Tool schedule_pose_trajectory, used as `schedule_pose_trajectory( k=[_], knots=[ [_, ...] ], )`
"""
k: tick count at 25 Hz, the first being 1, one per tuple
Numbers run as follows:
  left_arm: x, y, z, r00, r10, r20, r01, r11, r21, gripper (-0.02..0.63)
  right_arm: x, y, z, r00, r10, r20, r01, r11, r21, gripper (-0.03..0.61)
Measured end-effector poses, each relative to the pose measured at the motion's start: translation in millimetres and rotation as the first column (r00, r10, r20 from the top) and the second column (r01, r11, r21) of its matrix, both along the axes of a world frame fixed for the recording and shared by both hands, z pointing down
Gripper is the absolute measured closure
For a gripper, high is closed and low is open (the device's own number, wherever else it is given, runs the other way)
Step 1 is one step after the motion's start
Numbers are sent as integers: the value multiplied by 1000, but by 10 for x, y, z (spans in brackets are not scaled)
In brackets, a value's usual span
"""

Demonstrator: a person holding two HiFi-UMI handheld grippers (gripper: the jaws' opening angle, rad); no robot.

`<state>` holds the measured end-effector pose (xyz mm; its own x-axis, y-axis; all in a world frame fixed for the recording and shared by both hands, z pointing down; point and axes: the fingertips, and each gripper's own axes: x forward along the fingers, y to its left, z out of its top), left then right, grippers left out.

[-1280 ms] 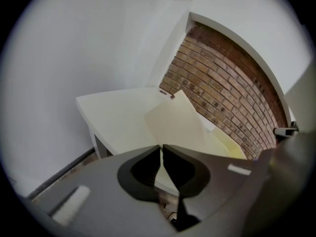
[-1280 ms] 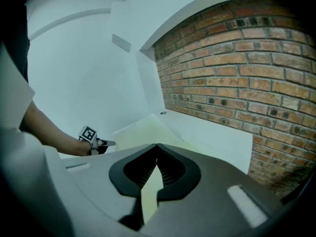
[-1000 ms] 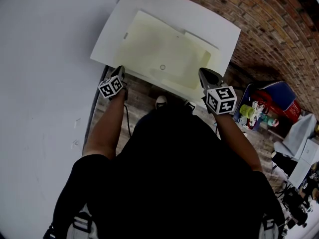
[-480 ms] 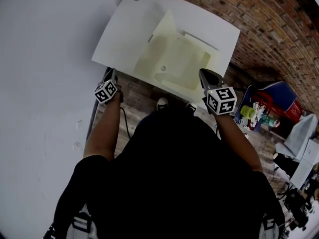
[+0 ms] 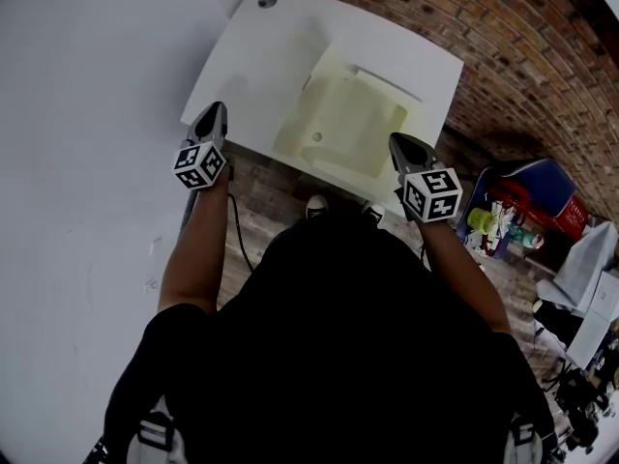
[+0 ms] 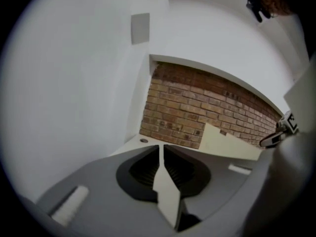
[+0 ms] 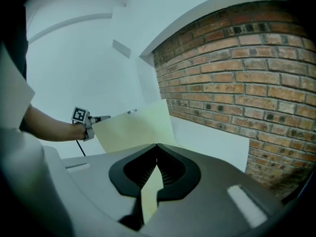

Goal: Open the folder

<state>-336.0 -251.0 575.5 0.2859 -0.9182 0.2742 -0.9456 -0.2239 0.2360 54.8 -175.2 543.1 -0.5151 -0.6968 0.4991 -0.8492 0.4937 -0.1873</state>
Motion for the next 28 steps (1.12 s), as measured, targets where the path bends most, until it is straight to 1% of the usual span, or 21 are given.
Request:
schedule_pose_trajectory(
  k=[4, 7, 9, 15, 19, 22, 28],
  knots=[
    [284, -120, -541, 997, 63, 50, -68, 991, 115, 589, 52, -23, -74, 1000, 9, 2, -9, 1000, 15, 578],
    [494, -142, -911, 991, 104, 83, -118, 974, 191, 589, 112, -48, -135, 1000, 19, 5, -19, 999, 29, 578],
    [605, -140, -1117, 988, 119, 99, -139, 964, 225, 591, 156, -66, -185, 1000, 27, 9, -27, 999, 39, 578],
    [860, -71, -1529, 974, 152, 168, -195, 940, 282, 591, 259, -125, -390, 998, 50, 29, -52, 995, 84, 578],
    [1041, 8, -1715, 955, 173, 242, -246, 918, 312, 594, 305, -144, -553, 997, 58, 44, -63, 991, 119, 578],
    [1166, 62, -1839, 940, 188, 283, -281, 900, 334, 600, 329, -144, -670, 997, 62, 53, -69, 988, 142, 578],
    [1355, 134, -2092, 933, 194, 303, -306, 870, 386, 612, 396, -157, -932, 996, 70, 51, -79, 975, 208, 578]
  ],
)
